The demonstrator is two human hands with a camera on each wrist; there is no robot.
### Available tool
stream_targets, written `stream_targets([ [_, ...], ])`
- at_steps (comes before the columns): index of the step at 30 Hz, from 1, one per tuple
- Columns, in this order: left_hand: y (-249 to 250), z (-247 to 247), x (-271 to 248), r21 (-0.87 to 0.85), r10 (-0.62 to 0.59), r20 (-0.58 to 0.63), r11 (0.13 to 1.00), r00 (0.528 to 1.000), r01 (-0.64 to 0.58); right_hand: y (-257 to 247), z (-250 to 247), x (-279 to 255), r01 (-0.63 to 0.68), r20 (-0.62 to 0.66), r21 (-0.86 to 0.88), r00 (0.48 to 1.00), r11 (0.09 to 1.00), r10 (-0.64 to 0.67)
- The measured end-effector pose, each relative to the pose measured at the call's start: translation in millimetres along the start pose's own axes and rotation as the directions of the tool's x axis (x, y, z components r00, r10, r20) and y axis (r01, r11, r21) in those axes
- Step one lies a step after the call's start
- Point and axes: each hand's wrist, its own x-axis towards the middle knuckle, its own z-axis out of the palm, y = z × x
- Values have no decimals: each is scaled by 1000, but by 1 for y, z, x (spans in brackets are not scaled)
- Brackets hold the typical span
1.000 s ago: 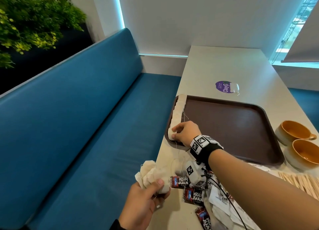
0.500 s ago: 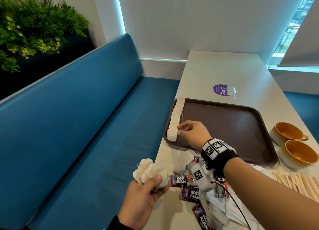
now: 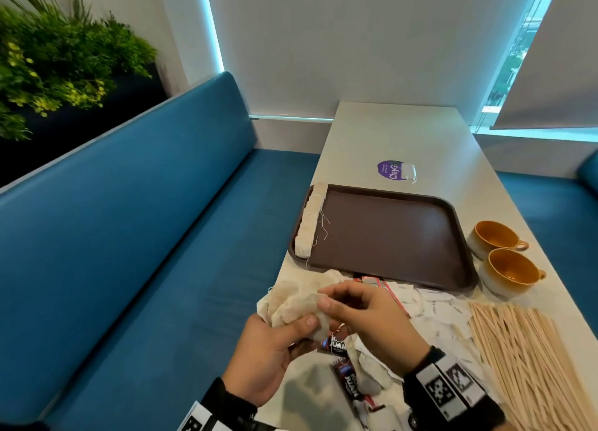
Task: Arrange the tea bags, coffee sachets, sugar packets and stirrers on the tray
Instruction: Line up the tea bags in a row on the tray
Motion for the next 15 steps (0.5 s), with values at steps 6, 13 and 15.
stream_targets([
  [6, -4, 13, -5, -11, -59, -33, 998, 998, 59, 8, -8, -18, 1, -98, 75, 995, 997, 7],
  [13, -9, 15, -4, -52, -94, -66, 995, 993, 91, -6, -22, -19, 32, -201, 185, 980, 982, 6],
  [15, -9, 17, -3, -28, -91, -60, 996, 994, 89, -8, -25, -18, 19, -180, 138, 984, 990, 6],
])
